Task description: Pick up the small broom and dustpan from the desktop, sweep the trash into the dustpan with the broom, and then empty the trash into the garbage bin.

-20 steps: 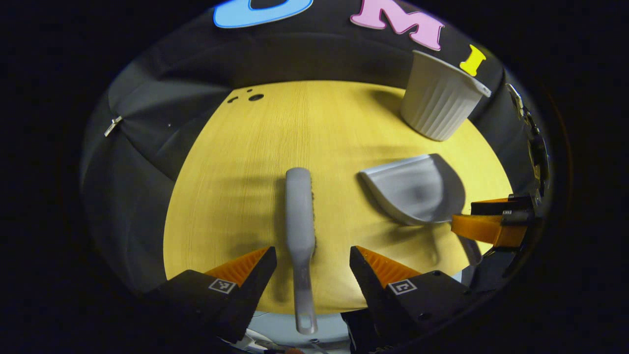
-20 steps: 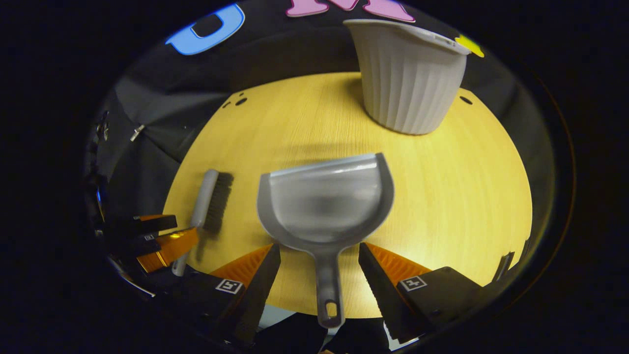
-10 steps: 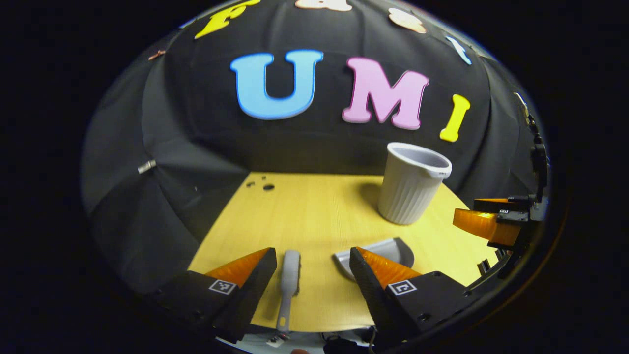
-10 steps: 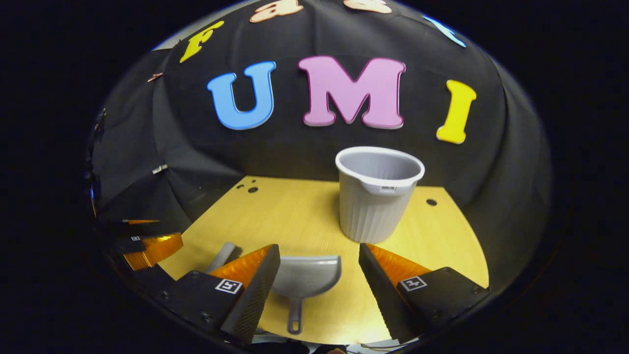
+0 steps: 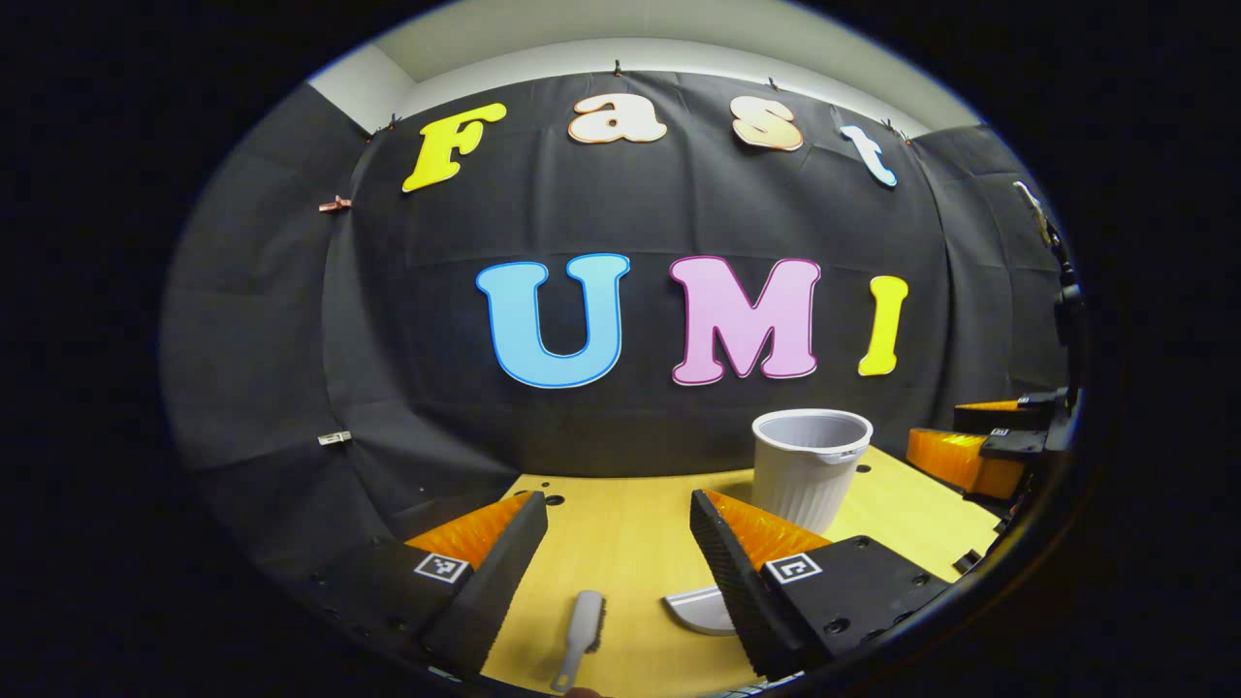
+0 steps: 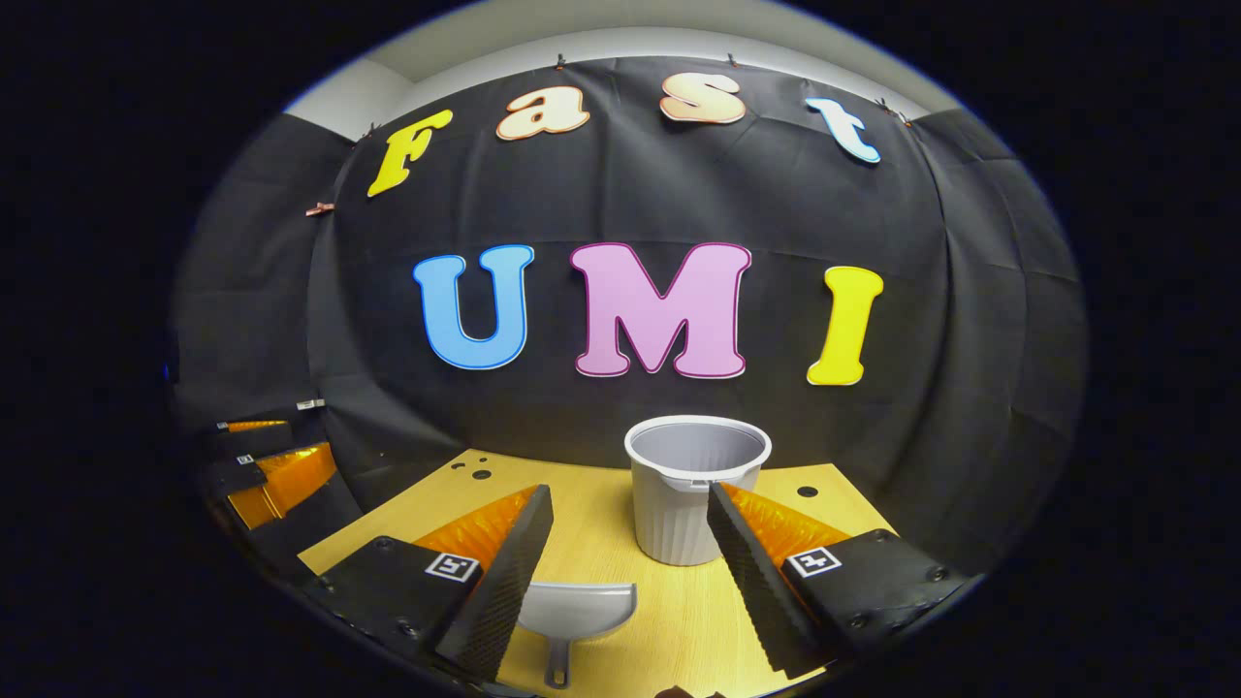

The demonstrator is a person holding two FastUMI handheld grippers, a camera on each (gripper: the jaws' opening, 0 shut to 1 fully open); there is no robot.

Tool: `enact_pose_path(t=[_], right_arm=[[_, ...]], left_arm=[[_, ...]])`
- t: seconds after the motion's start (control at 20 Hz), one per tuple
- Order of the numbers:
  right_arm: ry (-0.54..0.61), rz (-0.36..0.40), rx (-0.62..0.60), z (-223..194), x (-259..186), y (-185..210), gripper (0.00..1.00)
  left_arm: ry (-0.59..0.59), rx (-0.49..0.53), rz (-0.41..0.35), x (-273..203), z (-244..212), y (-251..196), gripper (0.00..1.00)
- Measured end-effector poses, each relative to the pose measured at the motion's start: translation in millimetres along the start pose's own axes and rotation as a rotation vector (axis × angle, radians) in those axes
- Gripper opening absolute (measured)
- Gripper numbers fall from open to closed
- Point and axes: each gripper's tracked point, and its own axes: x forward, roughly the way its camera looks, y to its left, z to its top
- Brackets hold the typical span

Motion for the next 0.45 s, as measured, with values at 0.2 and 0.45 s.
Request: enact_pose_path(t=[0.2, 0.45], right_arm=[[0.040, -0.013, -0.006, -12, 3, -11, 0.99], [0.039, -0.011, 0.013, -7, 6, -9, 0.99]], left_arm=[[0.042, -0.036, -0.031, 9, -17, -14, 0.95], [0.048, -0.030, -0.032, 17, -26, -10, 0.95]])
